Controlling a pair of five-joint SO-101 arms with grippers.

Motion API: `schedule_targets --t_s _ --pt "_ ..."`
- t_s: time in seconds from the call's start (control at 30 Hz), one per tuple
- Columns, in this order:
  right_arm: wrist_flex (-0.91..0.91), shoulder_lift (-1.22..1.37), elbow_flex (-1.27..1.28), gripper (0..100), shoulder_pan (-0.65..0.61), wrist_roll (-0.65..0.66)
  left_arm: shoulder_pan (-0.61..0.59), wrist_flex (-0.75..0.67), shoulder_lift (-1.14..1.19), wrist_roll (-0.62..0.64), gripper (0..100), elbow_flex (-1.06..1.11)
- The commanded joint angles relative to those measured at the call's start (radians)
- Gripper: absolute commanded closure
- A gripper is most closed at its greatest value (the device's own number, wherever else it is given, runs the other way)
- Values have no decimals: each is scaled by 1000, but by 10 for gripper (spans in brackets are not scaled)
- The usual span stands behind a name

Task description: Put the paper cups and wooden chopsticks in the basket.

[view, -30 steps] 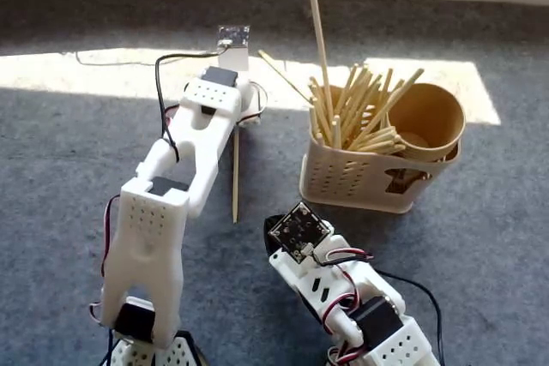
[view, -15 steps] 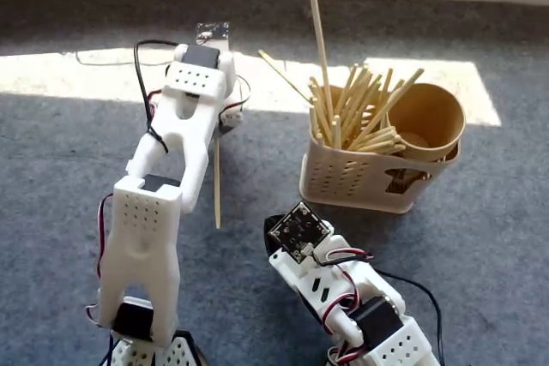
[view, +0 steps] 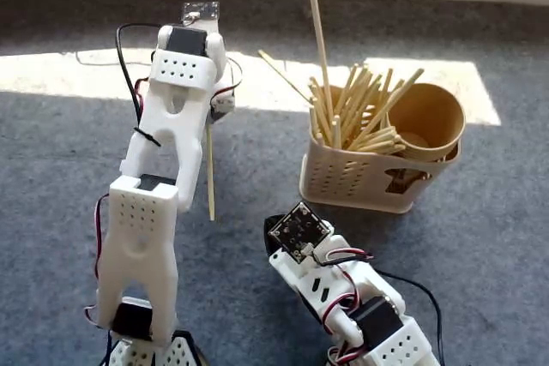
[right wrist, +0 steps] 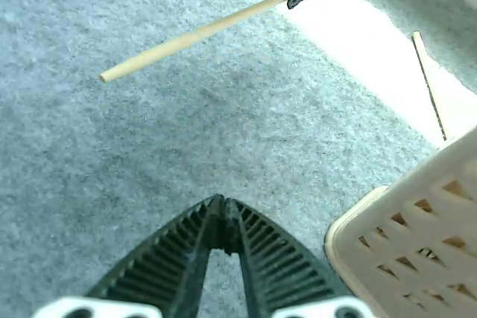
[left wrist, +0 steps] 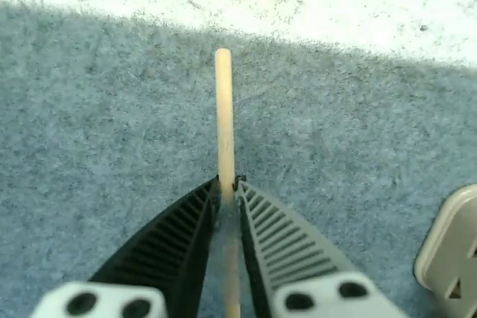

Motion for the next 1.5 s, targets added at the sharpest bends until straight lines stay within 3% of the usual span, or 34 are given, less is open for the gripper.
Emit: schedule_targets --t_s 0.0,0.3,0.6,0.77,1.03,1.47 --pt "-24 -16 88 992 12 11 -5 11 -102 -2 995 8" --pt "-24 -16 88 992 10 12 -4 -32 -383 -3 995 323" --pt "-24 -16 88 992 -15 12 15 -462 -852 -2 995 943" --pt "-24 -16 90 992 -15 12 16 -654 -1096 0 995 1170" --pt "-24 -16 90 992 -15 12 27 -786 -1317 8 995 1224" --pt "-24 -16 90 992 -15 12 225 -1157 -1567 2 995 1231"
